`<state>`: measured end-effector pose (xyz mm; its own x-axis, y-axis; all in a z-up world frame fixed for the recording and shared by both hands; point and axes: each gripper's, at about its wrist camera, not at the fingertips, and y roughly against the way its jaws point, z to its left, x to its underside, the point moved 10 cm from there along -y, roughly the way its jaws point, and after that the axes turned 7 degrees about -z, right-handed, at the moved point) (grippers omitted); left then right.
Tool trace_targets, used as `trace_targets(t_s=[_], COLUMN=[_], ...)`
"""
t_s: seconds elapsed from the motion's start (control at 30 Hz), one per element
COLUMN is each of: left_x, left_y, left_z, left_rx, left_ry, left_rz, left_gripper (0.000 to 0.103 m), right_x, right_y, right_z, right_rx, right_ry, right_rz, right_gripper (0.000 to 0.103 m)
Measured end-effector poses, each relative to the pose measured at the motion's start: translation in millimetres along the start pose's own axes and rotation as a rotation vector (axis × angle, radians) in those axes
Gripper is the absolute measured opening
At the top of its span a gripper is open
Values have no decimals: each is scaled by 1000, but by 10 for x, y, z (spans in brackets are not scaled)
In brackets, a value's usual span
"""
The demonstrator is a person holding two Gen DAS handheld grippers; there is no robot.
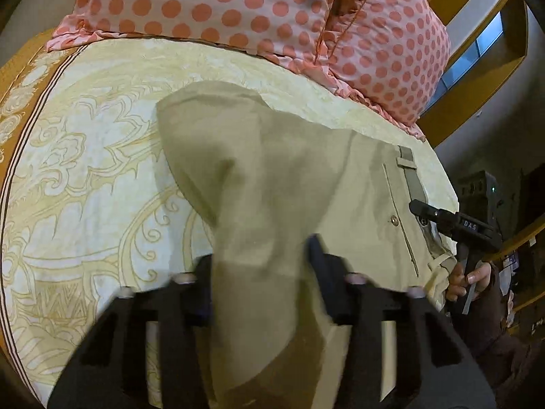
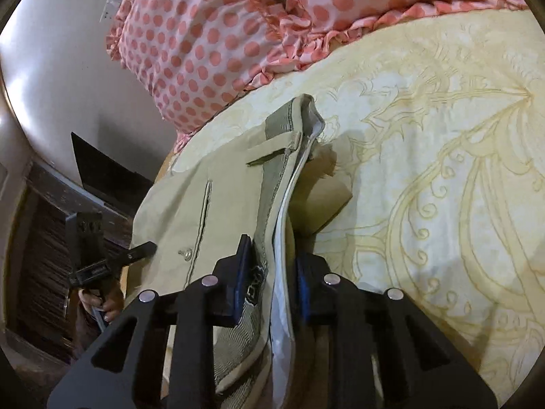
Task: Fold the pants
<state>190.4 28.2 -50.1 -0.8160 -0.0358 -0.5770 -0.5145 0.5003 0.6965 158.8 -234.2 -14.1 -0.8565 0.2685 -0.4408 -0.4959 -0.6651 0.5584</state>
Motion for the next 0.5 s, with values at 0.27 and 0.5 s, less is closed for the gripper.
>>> trace_targets(t_s=[0.27, 0.5], left_x=[-643, -1287], left_y=[-8, -694], left_z=[-260, 84], left_rx=[-64, -301], left_ry=[-147, -129], left_rz=[-122, -136], left_gripper=[11, 32], right_x=[-650, -1239], right_y=[38, -266], right_z=[194, -283], right_rx=[-72, 239], right_ry=[61, 65], right_rz=[-115, -158], right_gripper=[13, 24])
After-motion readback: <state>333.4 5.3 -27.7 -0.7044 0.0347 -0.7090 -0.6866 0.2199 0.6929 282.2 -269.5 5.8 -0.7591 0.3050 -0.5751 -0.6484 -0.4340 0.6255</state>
